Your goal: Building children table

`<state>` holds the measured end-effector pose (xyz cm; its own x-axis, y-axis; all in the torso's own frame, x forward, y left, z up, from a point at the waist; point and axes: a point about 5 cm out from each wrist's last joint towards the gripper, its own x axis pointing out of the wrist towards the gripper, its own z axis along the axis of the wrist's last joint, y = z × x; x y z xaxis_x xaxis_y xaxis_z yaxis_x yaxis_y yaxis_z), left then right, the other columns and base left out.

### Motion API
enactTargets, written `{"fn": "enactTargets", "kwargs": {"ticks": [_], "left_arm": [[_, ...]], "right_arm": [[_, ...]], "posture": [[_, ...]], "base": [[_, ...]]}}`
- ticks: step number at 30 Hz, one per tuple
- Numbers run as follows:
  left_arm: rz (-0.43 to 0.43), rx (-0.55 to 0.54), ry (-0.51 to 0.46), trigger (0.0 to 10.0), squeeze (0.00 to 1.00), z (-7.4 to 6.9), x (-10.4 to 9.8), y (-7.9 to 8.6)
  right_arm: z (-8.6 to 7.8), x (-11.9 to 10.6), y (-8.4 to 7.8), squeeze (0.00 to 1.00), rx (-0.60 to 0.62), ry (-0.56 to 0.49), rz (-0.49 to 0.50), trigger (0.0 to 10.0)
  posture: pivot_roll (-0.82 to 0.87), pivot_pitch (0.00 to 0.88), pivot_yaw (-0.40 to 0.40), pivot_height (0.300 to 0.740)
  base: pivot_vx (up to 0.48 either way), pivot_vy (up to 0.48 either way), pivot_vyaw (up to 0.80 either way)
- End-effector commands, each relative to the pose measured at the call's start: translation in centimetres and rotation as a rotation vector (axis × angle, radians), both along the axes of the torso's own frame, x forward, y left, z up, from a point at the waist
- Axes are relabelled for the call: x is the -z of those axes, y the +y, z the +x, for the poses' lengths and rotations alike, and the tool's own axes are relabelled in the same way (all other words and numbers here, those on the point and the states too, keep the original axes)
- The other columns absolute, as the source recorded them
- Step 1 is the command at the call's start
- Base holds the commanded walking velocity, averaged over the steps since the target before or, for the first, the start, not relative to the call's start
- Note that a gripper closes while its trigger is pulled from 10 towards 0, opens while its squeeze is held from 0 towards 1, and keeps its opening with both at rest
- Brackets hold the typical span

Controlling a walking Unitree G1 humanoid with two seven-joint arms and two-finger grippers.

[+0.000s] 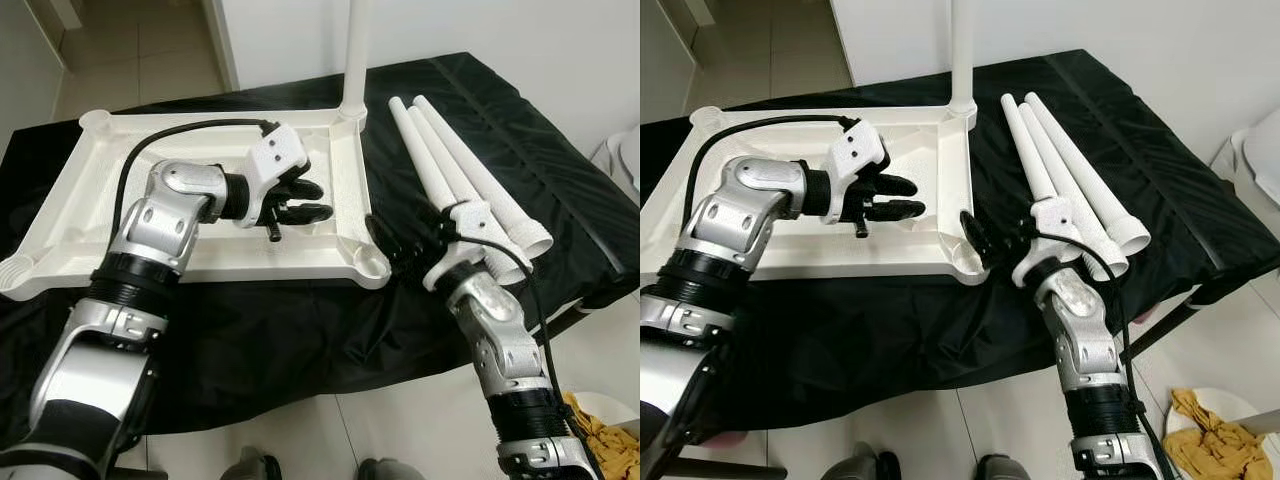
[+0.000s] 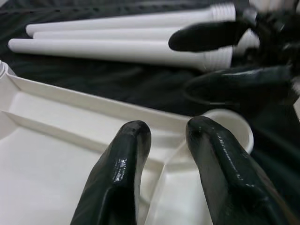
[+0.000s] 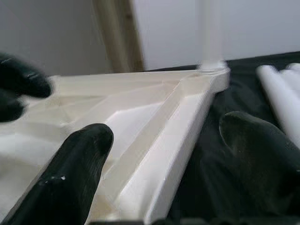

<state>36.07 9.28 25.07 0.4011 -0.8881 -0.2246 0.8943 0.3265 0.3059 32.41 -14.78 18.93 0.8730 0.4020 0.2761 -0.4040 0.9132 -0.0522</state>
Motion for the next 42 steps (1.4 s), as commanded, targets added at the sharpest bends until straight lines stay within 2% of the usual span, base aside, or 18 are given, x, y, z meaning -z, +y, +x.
{"fn": "enactTargets", "kwargs": {"ticks": [1,2,5,6,8,9,10,11,13,14,16,22,23,25,28,33,35,42], "left_arm": [[-0.076,-0.318,-0.069,10.0,0.0,1.6,0.0,1.3],[-0.076,-0.318,-0.069,10.0,0.0,1.6,0.0,1.3],[-0.248,-0.512,-0.066,10.0,0.0,2.2,0.1,2.6],[-0.248,-0.512,-0.066,10.0,0.0,2.2,0.1,2.6],[-0.34,-0.619,-0.022,10.0,0.0,2.3,0.4,3.5],[-0.34,-0.619,-0.022,10.0,0.0,2.3,0.4,3.5],[-0.387,-0.727,-0.051,10.0,0.0,2.4,0.7,4.4],[-0.433,-0.736,-0.008,10.0,0.0,2.3,1.1,4.5],[-0.462,-0.733,0.024,10.0,0.0,2.3,1.4,4.6],[-0.509,-0.794,0.02,10.0,0.0,2.3,1.5,5.0],[-0.53,-0.837,-0.012,10.0,0.0,2.3,1.5,5.3],[-0.532,-0.856,-0.025,10.0,0.0,2.0,1.9,5.3],[-0.54,-0.892,-0.029,10.0,0.0,1.9,2.2,5.3],[-0.566,-1.004,-0.145,10.0,0.0,1.3,2.1,5.8],[-0.615,-1.089,-0.15,10.0,0.0,0.9,2.3,6.2],[-0.574,-1.034,-0.12,10.0,0.0,0.4,3.0,5.7],[-0.526,-0.998,-0.079,10.0,0.0,-0.4,4.2,5.0],[-0.521,-0.975,-0.048,10.0,0.0,-1.2,4.8,4.3]], "right_arm": [[0.2,0.4,-0.1,0.0,0.034,0.016,0.007,10.0],[0.2,0.4,-0.1,0.0,0.034,0.016,0.007,10.0],[1.2,0.0,-0.6,0.0,0.156,0.032,0.018,10.0],[1.2,0.0,-0.6,0.0,0.156,0.032,0.018,10.0],[1.6,-0.3,-0.8,0.0,0.226,0.027,0.019,10.0],[1.6,-0.3,-0.8,0.0,0.226,0.027,0.019,10.0],[1.9,-0.5,-0.7,0.0,0.263,0.015,0.027,10.0],[2.0,-0.6,-0.6,0.0,0.279,-0.001,0.016,10.0],[2.0,-0.7,-0.6,0.0,0.284,-0.011,0.007,10.0],[2.1,-0.7,-0.2,0.0,0.258,-0.012,0.015,10.0],[2.2,-0.8,0.0,0.0,0.246,-0.028,0.01,10.0],[2.2,-0.8,0.0,0.0,0.26,-0.026,0.035,10.0],[2.2,-0.8,0.0,0.0,0.258,-0.025,0.038,10.0],[2.2,-1.0,-0.1,0.0,0.278,-0.029,0.052,10.0],[2.2,-1.1,-0.7,0.0,0.338,-0.026,0.03,10.0],[2.1,-0.7,-1.7,0.0,0.418,0.005,0.042,10.0],[1.9,0.2,-2.9,0.0,0.504,0.076,0.051,10.0],[1.8,0.4,-3.9,0.0,0.564,0.094,0.033,10.0]], "posture": [[-0.1,0.094,0.056,0.74],[-0.1,0.094,0.056,0.74],[-0.1,0.086,0.046,0.74],[-0.1,0.086,0.046,0.74],[-0.09,0.075,0.031,0.74],[-0.09,0.075,0.031,0.74],[-0.09,0.072,0.028,0.74],[-0.08,0.069,0.027,0.74],[-0.08,0.069,0.027,0.74],[-0.08,0.068,0.025,0.74],[-0.08,0.065,0.025,0.74],[-0.08,0.064,0.026,0.74],[-0.09,0.06,0.029,0.74],[-0.1,0.053,0.035,0.74],[-0.1,0.05,0.037,0.74],[-0.1,0.049,0.04,0.74],[-0.1,0.045,0.041,0.74],[-0.1,0.035,0.042,0.74]], "base": [[0.0,0.0,0.0],[0.0,0.0,0.0],[0.0,0.0,0.0],[0.0,0.0,0.0],[0.0,0.0,0.0],[0.0,0.0,0.0],[0.0,0.0,0.0],[0.0,0.0,0.0],[0.0,0.0,0.0],[0.0,0.0,0.0],[0.0,0.0,0.0],[0.0,0.0,0.0],[0.0,0.0,0.0],[0.0,0.0,0.0],[0.0,0.0,0.0],[0.0,0.0,0.0],[0.0,0.0,0.0],[0.0,0.0,0.0]]}}
